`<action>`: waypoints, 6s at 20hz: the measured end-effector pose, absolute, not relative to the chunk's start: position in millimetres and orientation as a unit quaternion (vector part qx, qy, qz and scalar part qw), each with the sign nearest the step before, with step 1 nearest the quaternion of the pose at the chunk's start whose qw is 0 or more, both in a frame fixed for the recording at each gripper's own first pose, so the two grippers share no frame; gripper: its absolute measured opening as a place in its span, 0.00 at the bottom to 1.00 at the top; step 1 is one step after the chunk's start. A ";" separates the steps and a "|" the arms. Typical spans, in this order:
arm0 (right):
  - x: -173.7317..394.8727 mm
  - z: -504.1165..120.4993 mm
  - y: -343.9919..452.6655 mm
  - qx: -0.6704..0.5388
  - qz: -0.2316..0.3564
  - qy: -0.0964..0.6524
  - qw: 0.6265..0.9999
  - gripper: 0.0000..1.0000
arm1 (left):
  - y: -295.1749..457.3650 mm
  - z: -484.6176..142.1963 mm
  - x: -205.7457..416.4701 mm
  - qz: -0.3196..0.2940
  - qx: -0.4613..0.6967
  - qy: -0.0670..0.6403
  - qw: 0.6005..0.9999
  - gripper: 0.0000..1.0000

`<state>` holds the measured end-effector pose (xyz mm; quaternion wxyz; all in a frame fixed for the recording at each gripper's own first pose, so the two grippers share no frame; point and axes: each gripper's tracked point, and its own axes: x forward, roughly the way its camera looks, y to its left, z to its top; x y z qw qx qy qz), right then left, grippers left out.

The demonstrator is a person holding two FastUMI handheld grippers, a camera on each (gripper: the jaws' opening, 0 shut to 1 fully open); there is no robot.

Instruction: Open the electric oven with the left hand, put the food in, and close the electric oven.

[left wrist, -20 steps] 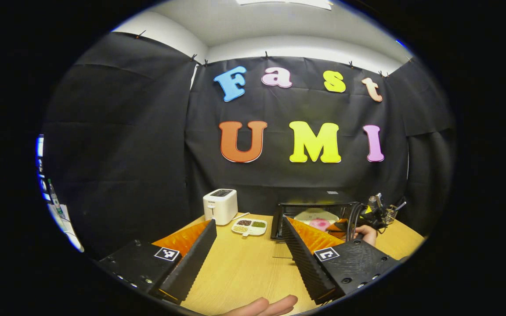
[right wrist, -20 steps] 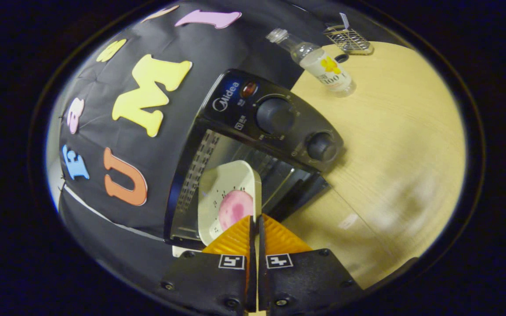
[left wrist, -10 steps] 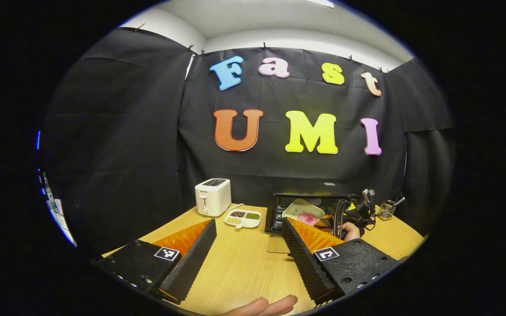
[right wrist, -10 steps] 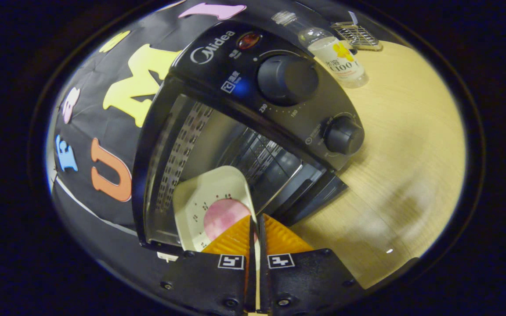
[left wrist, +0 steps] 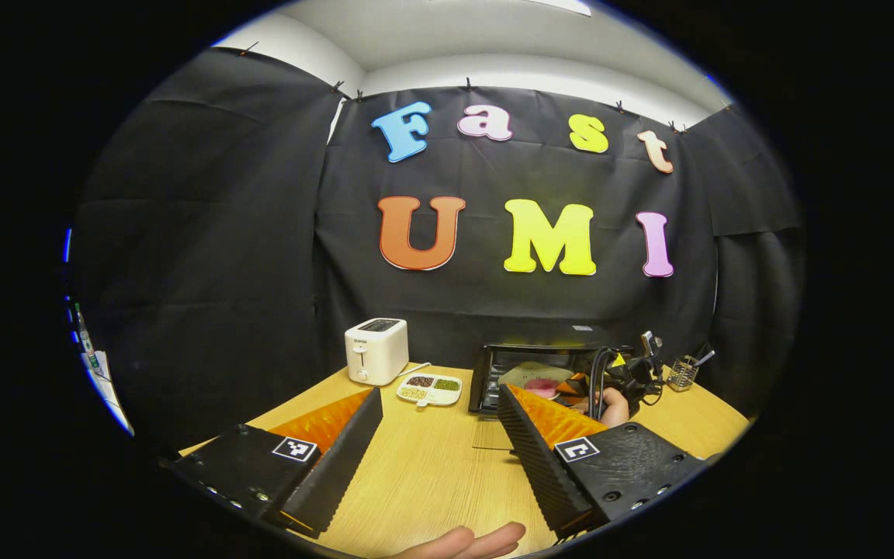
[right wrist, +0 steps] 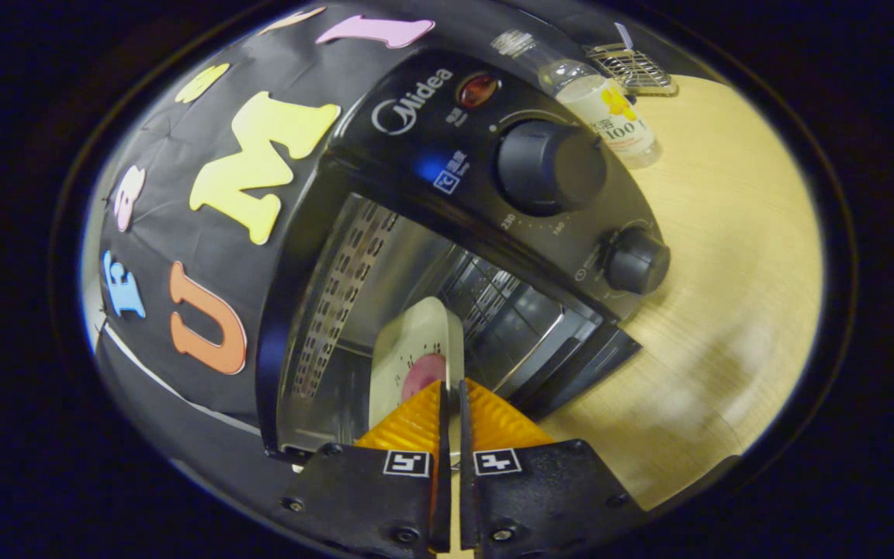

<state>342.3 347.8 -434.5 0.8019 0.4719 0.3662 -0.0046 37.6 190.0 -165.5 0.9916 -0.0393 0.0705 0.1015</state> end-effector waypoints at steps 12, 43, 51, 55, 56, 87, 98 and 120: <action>337.3 -406.6 342.0 0.409 0.051 0.277 0.868 0.63 | 198.4 -183.9 37.3 0.097 -0.071 0.091 0.989 0.95; 92.7 -142.6 186.2 0.091 0.113 0.111 0.983 0.94 | 88.8 -335.0 88.8 -0.016 -0.069 0.273 0.960 0.96; 51.0 -86.8 86.4 0.068 0.070 0.063 0.993 1.00 | 30.8 -358.3 133.4 -0.066 -0.063 0.263 0.961 0.96; 38.8 -83.1 48.9 0.046 0.052 0.050 0.996 1.00 | 21.7 -382.9 150.9 -0.061 -0.052 0.280 0.957 0.96; 36.1 -83.2 40.2 0.044 0.046 0.048 0.997 1.00 | 21.2 -389.6 155.1 -0.058 -0.046 0.286 0.955 0.95; 11.3 -88.9 -5.7 0.058 0.013 0.056 0.997 1.00 | 13.1 -388.4 186.4 -0.045 -0.005 0.291 0.956 0.95; 15.6 -97.5 -11.7 0.067 0.007 0.073 0.995 0.94 | 11.3 -338.7 206.5 -0.043 0.000 0.223 0.974 0.96; 8.8 -108.5 -17.2 0.080 0.013 0.111 0.991 0.95 | 30.4 -248.5 247.8 0.010 -0.062 0.156 0.986 0.97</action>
